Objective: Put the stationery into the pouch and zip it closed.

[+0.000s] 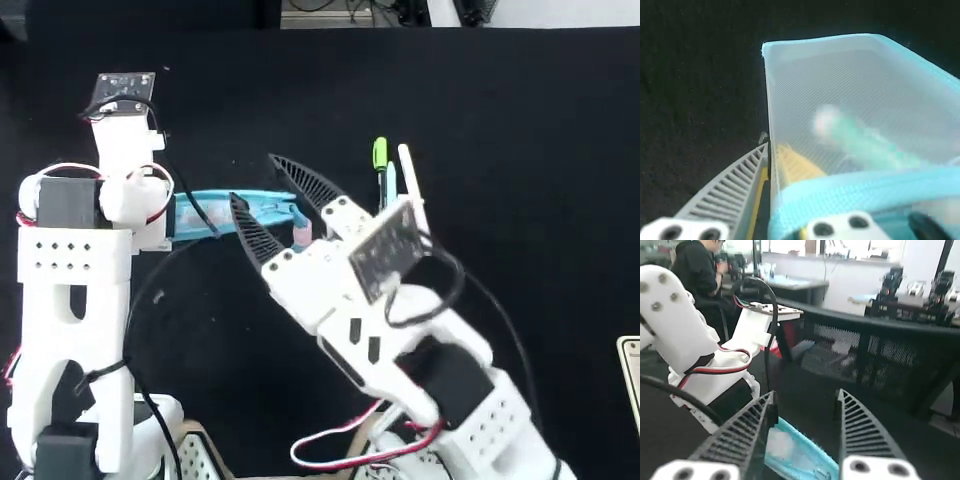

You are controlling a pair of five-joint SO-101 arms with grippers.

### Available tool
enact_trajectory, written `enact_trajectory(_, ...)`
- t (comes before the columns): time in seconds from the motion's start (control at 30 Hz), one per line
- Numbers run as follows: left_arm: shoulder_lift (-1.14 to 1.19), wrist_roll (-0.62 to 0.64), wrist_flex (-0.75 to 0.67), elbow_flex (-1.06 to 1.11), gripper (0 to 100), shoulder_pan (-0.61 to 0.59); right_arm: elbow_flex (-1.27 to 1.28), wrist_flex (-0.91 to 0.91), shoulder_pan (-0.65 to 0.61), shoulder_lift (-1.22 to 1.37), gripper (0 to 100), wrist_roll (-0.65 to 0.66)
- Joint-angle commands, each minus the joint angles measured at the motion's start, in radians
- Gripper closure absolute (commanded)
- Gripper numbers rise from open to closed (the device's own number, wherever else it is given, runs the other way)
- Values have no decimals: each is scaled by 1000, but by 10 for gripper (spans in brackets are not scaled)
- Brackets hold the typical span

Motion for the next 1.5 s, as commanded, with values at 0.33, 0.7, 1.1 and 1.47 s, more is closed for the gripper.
enact_trajectory(0.33, 5, 2, -3, 5, 970, 16, -421, 381, 508, 142, 901, 55)
enact_trajectory(0.7, 5, 2, -2, 5, 970, 16, -104, 385, 773, 427, 854, 46)
enact_trajectory(1.1, 5, 2, 0, 5, 970, 16, -487, 512, 770, 1121, 854, 37)
enact_trajectory(1.47, -2, 2, 2, 5, 970, 16, -1041, 766, 775, 1632, 854, 46)
